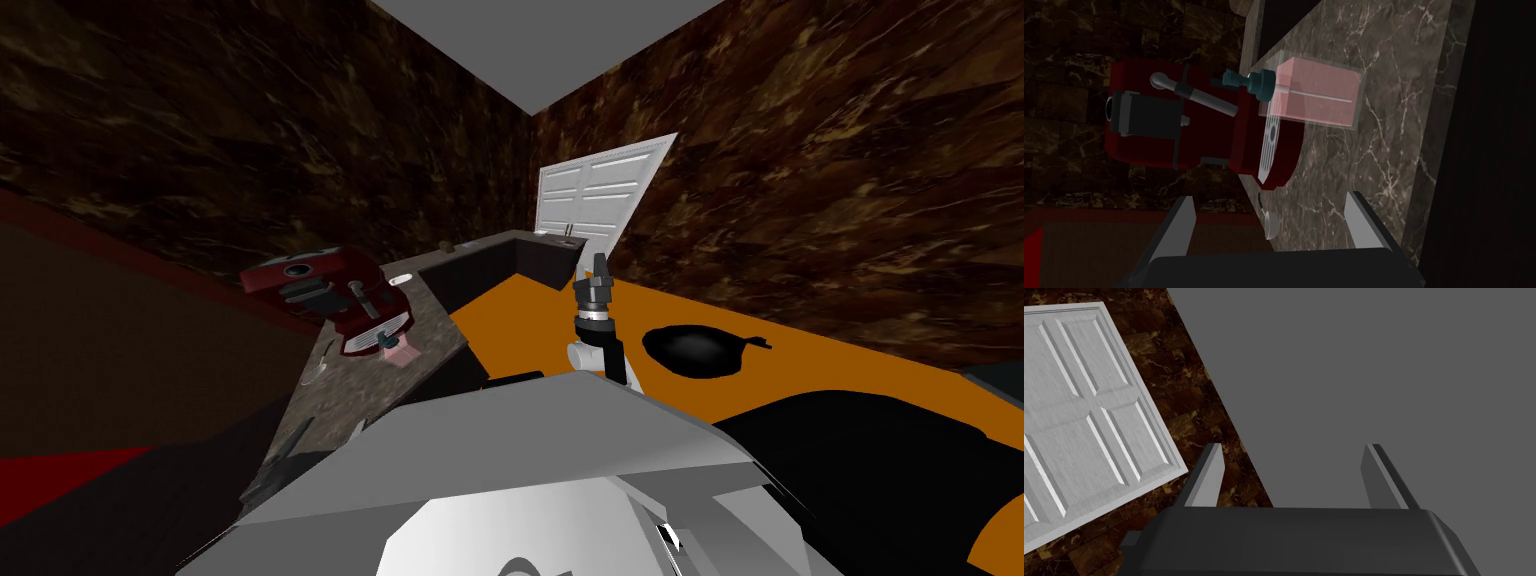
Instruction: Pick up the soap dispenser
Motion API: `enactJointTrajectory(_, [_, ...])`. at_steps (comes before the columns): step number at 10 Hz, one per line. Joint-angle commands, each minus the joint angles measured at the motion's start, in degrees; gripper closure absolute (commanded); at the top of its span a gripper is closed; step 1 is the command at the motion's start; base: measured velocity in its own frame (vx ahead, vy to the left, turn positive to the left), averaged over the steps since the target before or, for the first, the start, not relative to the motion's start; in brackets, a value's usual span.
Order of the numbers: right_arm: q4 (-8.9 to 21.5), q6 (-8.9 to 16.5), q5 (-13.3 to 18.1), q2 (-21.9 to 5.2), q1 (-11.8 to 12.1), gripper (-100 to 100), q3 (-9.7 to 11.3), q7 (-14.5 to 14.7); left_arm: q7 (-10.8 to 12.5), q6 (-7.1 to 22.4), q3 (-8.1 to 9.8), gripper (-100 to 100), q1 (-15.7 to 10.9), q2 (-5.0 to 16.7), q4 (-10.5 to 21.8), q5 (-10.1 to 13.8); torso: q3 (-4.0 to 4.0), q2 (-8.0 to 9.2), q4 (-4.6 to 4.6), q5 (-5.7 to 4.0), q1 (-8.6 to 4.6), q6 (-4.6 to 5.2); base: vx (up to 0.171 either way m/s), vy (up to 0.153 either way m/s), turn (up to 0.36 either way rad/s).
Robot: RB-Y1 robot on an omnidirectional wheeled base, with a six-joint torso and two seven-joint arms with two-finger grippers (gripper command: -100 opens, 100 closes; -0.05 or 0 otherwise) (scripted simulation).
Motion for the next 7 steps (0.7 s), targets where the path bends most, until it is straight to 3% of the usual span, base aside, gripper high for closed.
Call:
enactJointTrajectory(1, [0.00,0.00,0.00,0.00,0.00,0,0.00,0.00,2.86,0.03,0.98,-100,2.86,1.00,1.48,0.98,0.00,0.00,0.00,0.00,0.00,0.00,-0.022,0.007,-0.330])
enactJointTrajectory(3, [0.00,0.00,0.00,0.00,0.00,0,0.00,0.00,5.16,0.03,0.98,-100,4.06,1.00,1.48,0.98,0.01,0.01,0.01,0.01,0.02,-0.02,-0.015,0.009,-0.034])
enactJointTrajectory(4, [0.00,0.00,0.00,0.00,0.01,0,0.00,0.00,7.08,0.17,1.91,-100,6.54,2.00,2.62,1.81,-0.01,-0.03,0.00,0.01,-0.01,-0.02,-0.012,-0.008,-0.197])
enactJointTrajectory(7, [0.00,0.00,0.00,0.00,-0.01,0,0.01,0.00,11.88,0.34,2.84,-100,10.59,3.08,3.78,2.57,-0.02,-0.02,-0.01,0.00,-0.01,0.04,-0.014,0.000,-0.235])
